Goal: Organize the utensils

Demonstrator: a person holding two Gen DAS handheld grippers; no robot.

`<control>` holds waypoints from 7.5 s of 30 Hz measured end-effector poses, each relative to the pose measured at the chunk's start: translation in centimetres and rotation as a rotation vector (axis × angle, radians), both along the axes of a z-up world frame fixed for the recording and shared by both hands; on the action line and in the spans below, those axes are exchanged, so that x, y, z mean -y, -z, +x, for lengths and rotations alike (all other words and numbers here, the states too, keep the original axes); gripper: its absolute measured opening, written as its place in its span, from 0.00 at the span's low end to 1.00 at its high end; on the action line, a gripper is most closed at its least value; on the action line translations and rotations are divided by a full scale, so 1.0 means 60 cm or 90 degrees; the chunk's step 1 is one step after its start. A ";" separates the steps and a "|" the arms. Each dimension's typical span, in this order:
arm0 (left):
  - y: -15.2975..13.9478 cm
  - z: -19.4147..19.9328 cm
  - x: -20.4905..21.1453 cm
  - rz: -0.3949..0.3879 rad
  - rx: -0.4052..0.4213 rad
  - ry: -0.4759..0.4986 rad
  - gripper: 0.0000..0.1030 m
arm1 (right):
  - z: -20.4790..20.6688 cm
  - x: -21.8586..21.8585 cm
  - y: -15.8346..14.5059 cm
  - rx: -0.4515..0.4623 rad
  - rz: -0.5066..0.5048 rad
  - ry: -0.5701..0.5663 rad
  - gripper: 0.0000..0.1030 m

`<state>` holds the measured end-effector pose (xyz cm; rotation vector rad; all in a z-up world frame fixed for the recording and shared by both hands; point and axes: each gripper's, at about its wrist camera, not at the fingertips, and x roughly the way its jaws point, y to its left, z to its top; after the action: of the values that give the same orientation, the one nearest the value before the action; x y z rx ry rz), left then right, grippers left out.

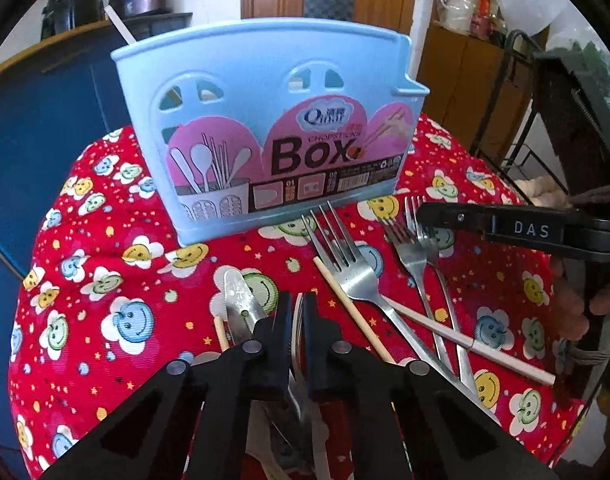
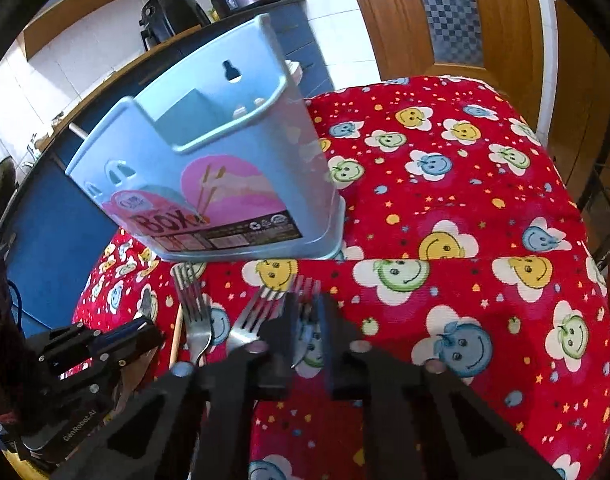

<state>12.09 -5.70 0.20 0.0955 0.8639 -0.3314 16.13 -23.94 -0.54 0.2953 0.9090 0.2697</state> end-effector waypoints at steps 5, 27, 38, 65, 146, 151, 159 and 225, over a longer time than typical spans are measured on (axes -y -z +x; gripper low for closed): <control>-0.017 -0.005 -0.010 -0.022 0.015 -0.011 0.04 | -0.008 0.011 -0.006 0.016 0.044 -0.001 0.04; -0.122 -0.061 -0.052 -0.130 0.101 -0.033 0.01 | -0.161 -0.032 -0.203 0.293 -0.073 0.020 0.04; -0.092 -0.054 -0.044 -0.072 0.032 -0.016 0.06 | -0.191 -0.027 -0.229 0.315 -0.077 0.036 0.04; 0.004 0.017 0.030 0.093 -0.102 0.077 0.08 | -0.183 -0.010 -0.213 0.296 -0.077 0.040 0.04; -0.213 0.144 -0.093 -0.058 0.198 -0.119 0.01 | 0.034 -0.028 -0.240 0.272 -0.148 0.040 0.05; -0.207 0.141 -0.092 -0.062 0.194 -0.112 0.01 | 0.040 -0.029 -0.232 0.267 -0.138 0.038 0.05; -0.196 0.138 -0.094 -0.053 0.180 -0.110 0.02 | 0.037 -0.028 -0.232 0.262 -0.113 0.040 0.06; -0.043 -0.026 -0.137 -0.086 -0.022 -0.099 0.44 | -0.094 -0.038 -0.064 0.079 0.042 0.065 0.39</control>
<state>10.54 2.49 2.79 -0.1034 0.8750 -0.2451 10.47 -21.67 3.31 0.3802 0.7614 0.2217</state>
